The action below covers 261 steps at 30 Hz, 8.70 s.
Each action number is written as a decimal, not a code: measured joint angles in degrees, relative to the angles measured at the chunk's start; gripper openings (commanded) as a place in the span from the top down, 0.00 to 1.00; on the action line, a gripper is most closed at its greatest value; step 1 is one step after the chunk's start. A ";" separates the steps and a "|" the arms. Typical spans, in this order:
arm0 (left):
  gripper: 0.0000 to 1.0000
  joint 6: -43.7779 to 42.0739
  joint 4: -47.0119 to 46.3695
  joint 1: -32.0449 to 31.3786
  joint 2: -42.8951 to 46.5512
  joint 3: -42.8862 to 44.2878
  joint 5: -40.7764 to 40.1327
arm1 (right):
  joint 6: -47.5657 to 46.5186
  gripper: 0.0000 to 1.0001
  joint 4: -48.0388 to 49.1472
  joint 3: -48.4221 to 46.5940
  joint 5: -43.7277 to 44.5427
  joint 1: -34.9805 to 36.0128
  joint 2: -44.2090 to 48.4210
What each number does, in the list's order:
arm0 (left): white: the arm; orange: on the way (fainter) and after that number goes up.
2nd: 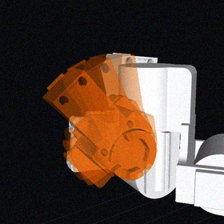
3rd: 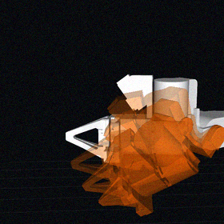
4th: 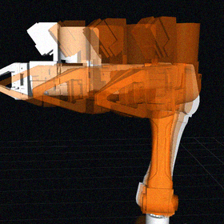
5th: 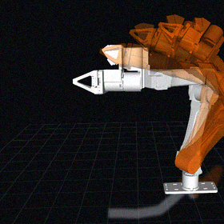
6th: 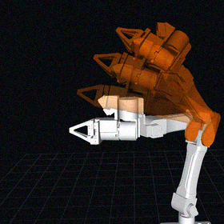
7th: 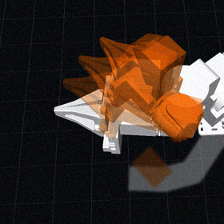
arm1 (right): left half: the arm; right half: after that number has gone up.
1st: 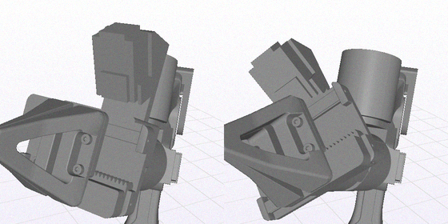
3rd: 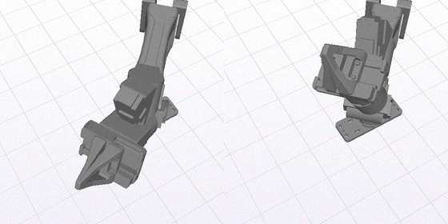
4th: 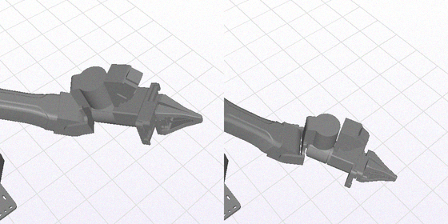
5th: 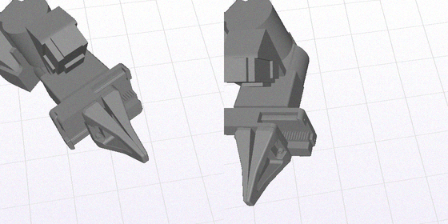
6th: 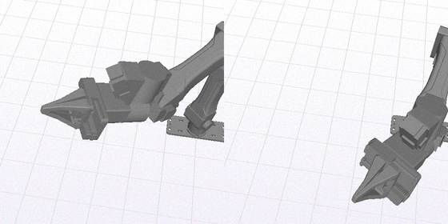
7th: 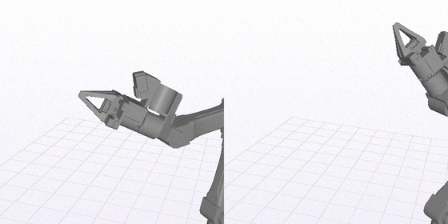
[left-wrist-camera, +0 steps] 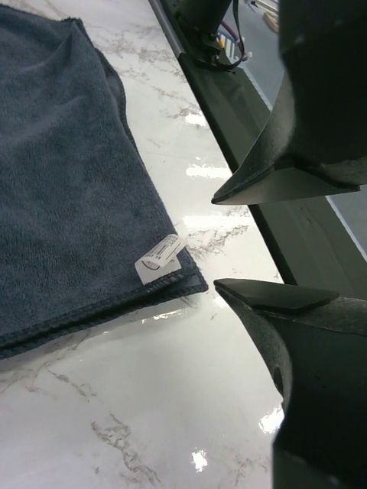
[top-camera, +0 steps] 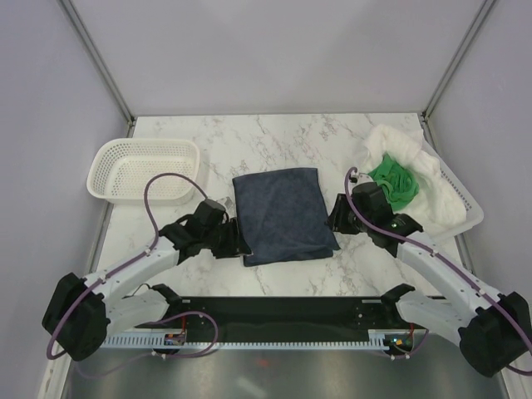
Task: Fold and stack the towels
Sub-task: Fold the towel
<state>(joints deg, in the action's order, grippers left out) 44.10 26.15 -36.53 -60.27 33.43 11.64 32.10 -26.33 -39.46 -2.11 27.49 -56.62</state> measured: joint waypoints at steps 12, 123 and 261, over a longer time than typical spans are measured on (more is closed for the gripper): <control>0.77 0.07 -5.25 -0.09 -10.71 -2.56 -0.07 | 1.29 0.65 11.56 4.61 -1.07 0.22 -11.67; 0.98 -48.06 19.04 26.49 -60.15 72.32 19.69 | -36.26 1.00 -7.13 -62.82 -34.56 -20.85 -63.52; 0.98 -46.88 10.10 25.20 -74.07 84.59 -0.50 | -21.40 1.00 40.74 -46.36 -21.20 -17.62 -68.94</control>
<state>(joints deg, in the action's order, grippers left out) -2.79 36.25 -11.33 -134.34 118.02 11.14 10.70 14.41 -85.82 -23.31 9.87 -125.56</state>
